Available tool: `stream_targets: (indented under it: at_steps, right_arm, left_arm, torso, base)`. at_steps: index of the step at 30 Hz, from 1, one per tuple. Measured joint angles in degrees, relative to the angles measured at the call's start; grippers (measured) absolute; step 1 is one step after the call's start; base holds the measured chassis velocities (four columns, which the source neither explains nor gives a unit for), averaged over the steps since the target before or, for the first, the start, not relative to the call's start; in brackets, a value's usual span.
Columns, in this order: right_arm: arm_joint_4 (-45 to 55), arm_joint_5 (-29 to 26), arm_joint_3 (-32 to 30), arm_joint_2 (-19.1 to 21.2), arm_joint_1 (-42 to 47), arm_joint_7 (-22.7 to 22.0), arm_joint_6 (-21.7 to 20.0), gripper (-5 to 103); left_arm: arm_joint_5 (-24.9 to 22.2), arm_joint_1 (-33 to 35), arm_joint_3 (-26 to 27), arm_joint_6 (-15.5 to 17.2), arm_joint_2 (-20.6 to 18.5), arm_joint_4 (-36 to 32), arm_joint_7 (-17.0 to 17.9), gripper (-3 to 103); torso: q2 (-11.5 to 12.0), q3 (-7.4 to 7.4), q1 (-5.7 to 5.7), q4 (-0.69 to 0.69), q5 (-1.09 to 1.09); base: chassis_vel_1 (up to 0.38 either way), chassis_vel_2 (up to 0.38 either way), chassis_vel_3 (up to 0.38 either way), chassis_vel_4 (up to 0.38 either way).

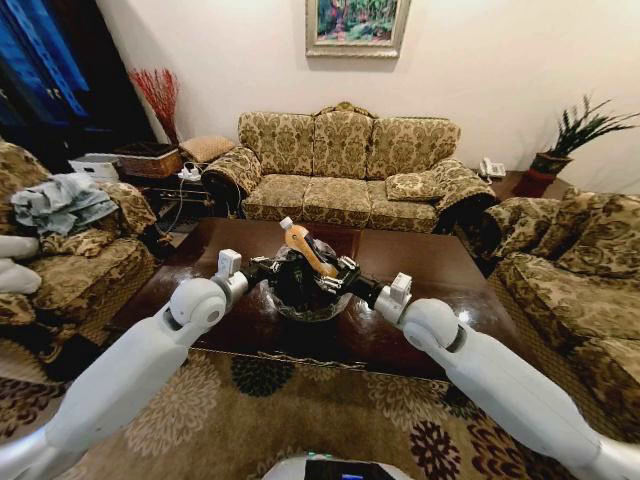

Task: Move to the front of the table and place the trash on the table into the trash bin.

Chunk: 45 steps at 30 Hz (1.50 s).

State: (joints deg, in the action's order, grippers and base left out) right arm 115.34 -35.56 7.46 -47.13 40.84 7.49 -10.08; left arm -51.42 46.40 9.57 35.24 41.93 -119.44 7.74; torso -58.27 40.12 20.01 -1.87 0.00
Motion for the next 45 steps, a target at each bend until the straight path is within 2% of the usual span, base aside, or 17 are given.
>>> stream_targets:
  at_steps: [6,8,11,12,15,17,20,21,22,23,26,27,31,32,35,40,45]
  right_arm:
    - [-0.1,-0.1,-0.7,-0.4,0.1,-1.6,0.8,97]
    - [0.6,-0.7,-1.4,-0.3,0.2,-2.5,0.8,99]
    - [4.6,-5.6,-5.2,1.4,1.1,-7.9,0.6,100]
    - [4.6,-5.6,-5.2,1.4,1.1,-7.9,0.6,100]
    - [9.0,-12.1,-10.4,4.0,2.0,-16.6,-1.0,100]
    - [9.4,-12.8,-11.6,4.4,2.3,-17.8,-1.3,100]
    - [10.6,-14.5,-22.1,5.8,7.7,-21.9,-4.9,100]
    - [10.7,-14.6,-23.7,5.8,8.8,-22.0,-5.2,100]
    - [10.9,-14.6,-28.6,5.8,12.2,-22.2,-6.0,100]
    - [10.9,-14.6,-28.6,5.8,12.2,-22.2,-6.0,100]
    - [12.7,-13.6,-47.8,3.9,28.6,-15.5,-9.0,100]
    - [12.7,-13.6,-47.8,3.9,28.6,-15.5,-9.0,100]
    - [15.7,-9.9,-60.1,-0.9,40.4,-9.5,-10.0,100]
    - [15.7,-9.9,-60.1,-0.9,40.4,-9.5,-10.0,100]
    - [19.3,-6.6,-62.2,-6.4,44.9,-8.6,-10.1,100]
    - [22.3,-3.1,-61.1,-11.2,47.0,-8.6,-10.1,100]
    - [23.9,-0.5,-60.0,-13.6,49.1,-8.7,-9.3,100]
  left_arm:
    - [-0.4,0.5,0.9,0.0,-0.3,-0.8,0.7,3]
    - [-0.5,0.7,1.1,0.1,-0.2,-0.8,1.0,3]
    - [-0.3,1.6,2.6,0.1,0.2,-0.4,1.6,3]
    - [-0.3,1.6,2.6,0.1,0.2,-0.4,1.6,3]
    - [2.1,3.3,6.8,-0.1,1.0,0.6,0.4,3]
    - [3.0,3.9,7.9,-0.2,1.0,0.7,-0.3,3]
    - [7.1,8.9,15.2,-1.1,1.8,-0.1,-3.4,3]
    - [7.3,9.7,16.4,-1.1,2.0,-0.4,-3.7,3]
    - [8.0,12.7,20.7,-1.3,2.7,-1.4,-4.7,3]
    - [8.0,12.7,20.7,-1.3,2.7,-1.4,-4.7,3]
    - [10.4,25.0,36.9,-1.5,6.0,-6.0,-9.5,3]
    - [10.4,25.0,36.9,-1.5,6.0,-6.0,-9.5,3]
    - [13.7,34.1,48.8,-4.0,11.1,-9.6,-14.0,3]
    - [13.7,34.1,48.8,-4.0,11.1,-9.6,-14.0,3]
    - [13.9,38.1,53.4,-5.0,17.3,-12.8,-14.8,3]
    - [14.6,39.7,54.2,-5.4,22.5,-15.4,-14.9,3]
    - [15.2,40.5,54.5,-6.1,23.7,-16.1,-15.1,3]
  torso:
    - [0.0,0.00,0.00,0.00,0.00]
    - [0.0,0.00,0.00,0.00,0.00]
    - [0.0,0.00,0.00,0.00,0.00]
    - [0.0,0.00,0.00,0.00,0.00]
    - [0.0,-0.01,0.00,0.01,-0.01]
    - [0.0,-0.01,0.00,0.01,-0.01]
    - [0.0,0.00,0.00,-0.01,-0.01]
    - [0.0,0.00,0.00,0.00,-0.01]
    - [0.0,0.00,0.00,0.01,0.00]
    - [0.0,0.00,0.00,0.01,0.00]
    - [0.0,-0.02,-0.02,0.00,0.02]
    - [0.0,-0.02,-0.02,0.00,0.02]
    - [0.0,-0.03,-0.04,0.01,-0.01]
    - [0.0,-0.03,-0.04,0.01,-0.01]
    - [0.0,-0.02,-0.02,0.00,0.00]
    - [0.0,0.00,0.00,0.00,0.00]
    - [0.0,0.00,0.02,0.00,0.00]
  base:
    - [0.000,0.000,0.000,0.000]
    - [0.000,0.000,0.000,0.000]
    - [0.000,0.000,0.000,0.000]
    - [0.000,0.000,0.000,0.000]
    - [0.000,0.000,0.000,0.000]
    - [0.000,0.000,0.000,0.000]
    - [0.000,0.000,0.000,0.000]
    - [0.000,0.000,0.000,0.000]
    - [0.000,0.000,0.000,0.000]
    - [0.000,0.000,0.000,0.000]
    - [0.000,0.000,0.000,0.000]
    - [0.000,0.000,0.000,0.000]
    - [0.000,0.000,0.000,0.000]
    - [0.000,0.000,0.000,0.000]
    - [0.000,0.000,0.000,0.000]
    - [0.022,-0.015,-0.017,0.015]
    - [0.075,-0.067,-0.063,0.085]
